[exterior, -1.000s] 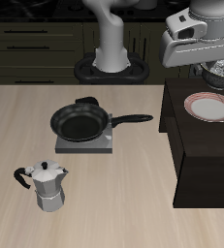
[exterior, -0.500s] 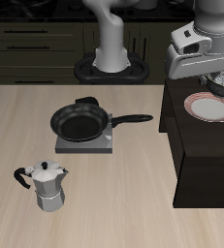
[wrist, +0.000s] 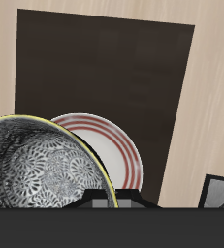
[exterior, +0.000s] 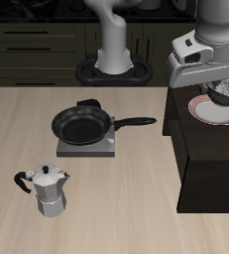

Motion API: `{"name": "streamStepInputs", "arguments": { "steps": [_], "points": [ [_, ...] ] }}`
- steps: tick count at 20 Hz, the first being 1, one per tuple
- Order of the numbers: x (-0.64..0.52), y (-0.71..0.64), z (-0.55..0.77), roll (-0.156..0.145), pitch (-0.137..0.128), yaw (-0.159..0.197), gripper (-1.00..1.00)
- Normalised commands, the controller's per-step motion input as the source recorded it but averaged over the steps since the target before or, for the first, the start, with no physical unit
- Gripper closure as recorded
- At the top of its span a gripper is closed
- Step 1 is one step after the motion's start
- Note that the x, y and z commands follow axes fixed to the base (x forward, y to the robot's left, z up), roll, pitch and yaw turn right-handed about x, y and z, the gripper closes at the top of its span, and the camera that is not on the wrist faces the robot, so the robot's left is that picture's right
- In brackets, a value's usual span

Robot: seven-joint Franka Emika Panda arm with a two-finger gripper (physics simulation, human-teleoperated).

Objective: Place the bowl on the plate

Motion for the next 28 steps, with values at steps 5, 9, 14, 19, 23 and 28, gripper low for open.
{"name": "streamStepInputs", "arguments": {
  "steps": [5,9,14,19,23,28],
  "points": [
    [0.08,0.02,-0.19,0.004,0.024,0.002,1.00],
    [0.03,0.05,-0.22,0.008,0.042,0.012,1.00],
    [-0.11,0.07,-0.24,0.022,0.034,0.021,1.00],
    [-0.15,-0.04,-0.18,0.012,0.009,0.042,1.00],
    [0.01,-0.05,-0.09,-0.018,-0.005,0.040,1.00],
    [0.05,-0.14,0.11,-0.024,-0.031,0.017,-1.00]
  ]
}}
